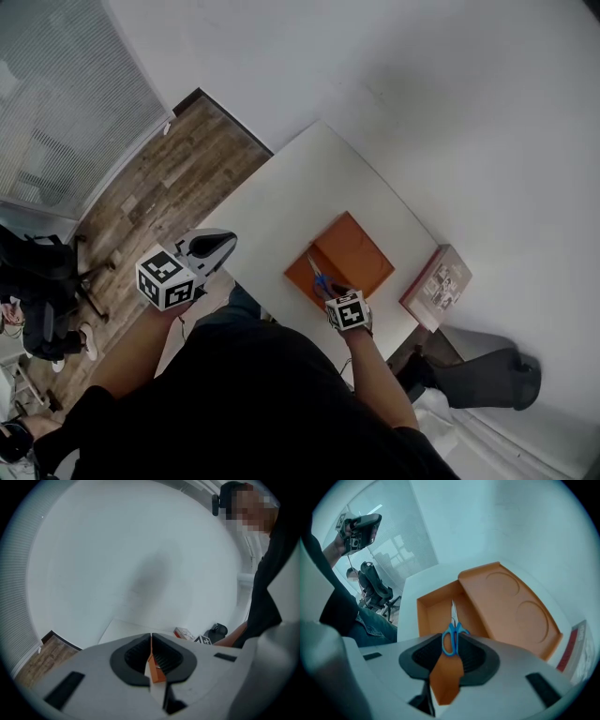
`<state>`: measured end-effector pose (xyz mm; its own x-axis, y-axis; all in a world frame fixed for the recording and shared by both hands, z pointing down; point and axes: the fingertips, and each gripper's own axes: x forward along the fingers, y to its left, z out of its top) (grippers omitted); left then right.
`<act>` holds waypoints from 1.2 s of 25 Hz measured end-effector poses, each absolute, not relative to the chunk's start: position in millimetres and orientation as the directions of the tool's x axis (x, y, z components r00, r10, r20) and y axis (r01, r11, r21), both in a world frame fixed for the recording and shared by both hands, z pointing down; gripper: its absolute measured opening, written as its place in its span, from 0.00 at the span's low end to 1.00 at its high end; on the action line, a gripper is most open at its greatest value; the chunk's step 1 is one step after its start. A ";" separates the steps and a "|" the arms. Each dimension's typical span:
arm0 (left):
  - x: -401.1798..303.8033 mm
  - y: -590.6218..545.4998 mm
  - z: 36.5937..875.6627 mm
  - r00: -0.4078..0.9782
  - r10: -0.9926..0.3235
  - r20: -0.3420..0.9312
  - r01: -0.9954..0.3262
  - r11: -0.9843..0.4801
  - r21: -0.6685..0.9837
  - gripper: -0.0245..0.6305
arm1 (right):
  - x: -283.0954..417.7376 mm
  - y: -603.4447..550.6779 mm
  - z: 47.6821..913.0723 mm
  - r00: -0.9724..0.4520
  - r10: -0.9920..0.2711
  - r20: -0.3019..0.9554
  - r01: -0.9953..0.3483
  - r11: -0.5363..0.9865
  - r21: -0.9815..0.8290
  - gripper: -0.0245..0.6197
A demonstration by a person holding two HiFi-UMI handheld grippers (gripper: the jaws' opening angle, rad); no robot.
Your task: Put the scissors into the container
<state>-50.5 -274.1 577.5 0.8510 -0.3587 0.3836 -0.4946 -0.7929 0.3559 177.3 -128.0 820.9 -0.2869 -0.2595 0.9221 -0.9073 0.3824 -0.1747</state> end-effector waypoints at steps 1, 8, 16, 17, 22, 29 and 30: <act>-49.3 -272.3 576.6 0.852 -0.358 0.382 -0.493 -0.795 0.354 0.07 | 177.7 -127.7 817.5 -0.289 -0.267 0.919 -0.908 0.382 -0.174 0.21; -40.5 -258.7 566.4 0.862 -0.354 0.363 -0.476 -0.811 0.341 0.06 | 183.2 -130.2 781.3 -0.300 -0.347 0.888 -0.911 0.381 -0.159 0.21; -31.6 -253.5 546.7 0.869 -0.373 0.326 -0.473 -0.821 0.321 0.07 | 207.4 -136.5 728.9 -0.289 -0.463 0.838 -0.928 0.352 -0.125 0.21; -30.2 -253.0 543.8 0.870 -0.375 0.322 -0.472 -0.823 0.315 0.06 | 211.5 -137.0 722.5 -0.284 -0.477 0.832 -0.930 0.348 -0.118 0.21; -20.7 -244.1 531.7 0.876 -0.374 0.304 -0.459 -0.839 0.292 0.07 | 233.1 -134.0 691.9 -0.264 -0.540 0.799 -0.942 0.323 -0.093 0.21; -5.6 -224.3 522.5 0.888 -0.356 0.292 -0.433 -0.860 0.271 0.06 | 262.3 -122.5 655.5 -0.236 -0.620 0.748 -0.960 0.268 -0.080 0.21; -3.8 -222.1 521.1 0.890 -0.353 0.290 -0.430 -0.862 0.269 0.06 | 265.7 -120.8 650.3 -0.232 -0.630 0.741 -0.962 0.260 -0.081 0.21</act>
<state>-3.8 -222.1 521.1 0.8896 -0.3530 0.2898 -0.4297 -0.8621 0.2687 265.7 -120.8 650.3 -0.2321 -0.6304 0.7407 -0.9623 0.2597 -0.0805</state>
